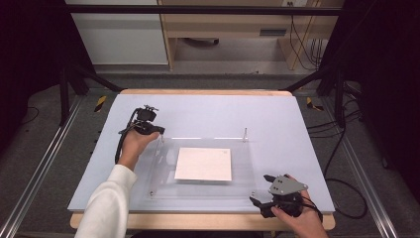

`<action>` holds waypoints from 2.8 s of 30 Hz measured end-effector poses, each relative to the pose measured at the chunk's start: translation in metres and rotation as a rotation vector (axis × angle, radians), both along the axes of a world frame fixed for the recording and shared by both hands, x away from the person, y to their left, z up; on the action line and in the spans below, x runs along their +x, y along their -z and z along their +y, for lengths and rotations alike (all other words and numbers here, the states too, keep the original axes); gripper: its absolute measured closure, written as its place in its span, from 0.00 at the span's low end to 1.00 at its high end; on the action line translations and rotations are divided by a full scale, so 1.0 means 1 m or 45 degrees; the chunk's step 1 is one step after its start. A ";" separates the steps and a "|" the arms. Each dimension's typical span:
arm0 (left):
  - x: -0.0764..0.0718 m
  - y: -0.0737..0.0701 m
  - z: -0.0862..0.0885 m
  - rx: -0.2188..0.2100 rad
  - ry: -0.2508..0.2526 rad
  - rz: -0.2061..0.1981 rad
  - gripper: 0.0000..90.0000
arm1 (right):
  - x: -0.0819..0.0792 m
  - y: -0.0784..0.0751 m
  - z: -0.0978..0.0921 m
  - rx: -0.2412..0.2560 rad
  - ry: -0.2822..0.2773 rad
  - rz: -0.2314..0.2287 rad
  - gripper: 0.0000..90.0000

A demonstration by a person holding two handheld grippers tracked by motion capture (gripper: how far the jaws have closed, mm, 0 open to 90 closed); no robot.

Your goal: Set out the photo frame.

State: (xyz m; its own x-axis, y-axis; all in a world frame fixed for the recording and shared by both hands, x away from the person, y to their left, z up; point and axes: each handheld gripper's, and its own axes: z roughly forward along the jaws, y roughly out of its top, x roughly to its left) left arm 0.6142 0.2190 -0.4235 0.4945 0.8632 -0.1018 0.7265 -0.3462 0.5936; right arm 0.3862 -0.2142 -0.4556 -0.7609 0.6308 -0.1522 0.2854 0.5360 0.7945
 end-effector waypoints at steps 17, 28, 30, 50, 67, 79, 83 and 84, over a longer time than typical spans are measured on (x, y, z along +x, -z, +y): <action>0.003 0.000 0.002 -0.010 0.015 0.016 0.94 | 0.002 0.017 0.021 -0.249 -0.041 -0.096 0.20; 0.004 0.001 0.003 -0.032 0.013 0.012 0.94 | 0.001 0.013 0.025 -0.238 -0.044 -0.201 0.30; 0.005 0.001 0.004 -0.036 0.015 0.015 0.94 | -0.001 0.011 0.025 -0.225 -0.046 -0.221 0.32; 0.002 0.002 0.000 -0.008 -0.001 -0.019 0.93 | -0.005 0.005 0.034 -0.244 -0.105 -0.258 0.49; -0.059 -0.038 0.024 -0.036 0.084 -0.418 0.52 | -0.001 -0.017 0.033 -0.181 -0.066 -0.232 0.54; -0.092 -0.068 0.036 -0.062 0.137 -0.518 0.37 | 0.022 -0.061 0.032 -0.140 -0.065 -0.120 0.59; -0.098 -0.076 0.039 -0.082 0.153 -0.532 0.35 | 0.029 -0.072 0.032 -0.124 -0.056 -0.092 0.61; -0.100 -0.078 0.040 -0.088 0.154 -0.540 0.33 | 0.030 -0.074 0.032 -0.122 -0.055 -0.086 0.61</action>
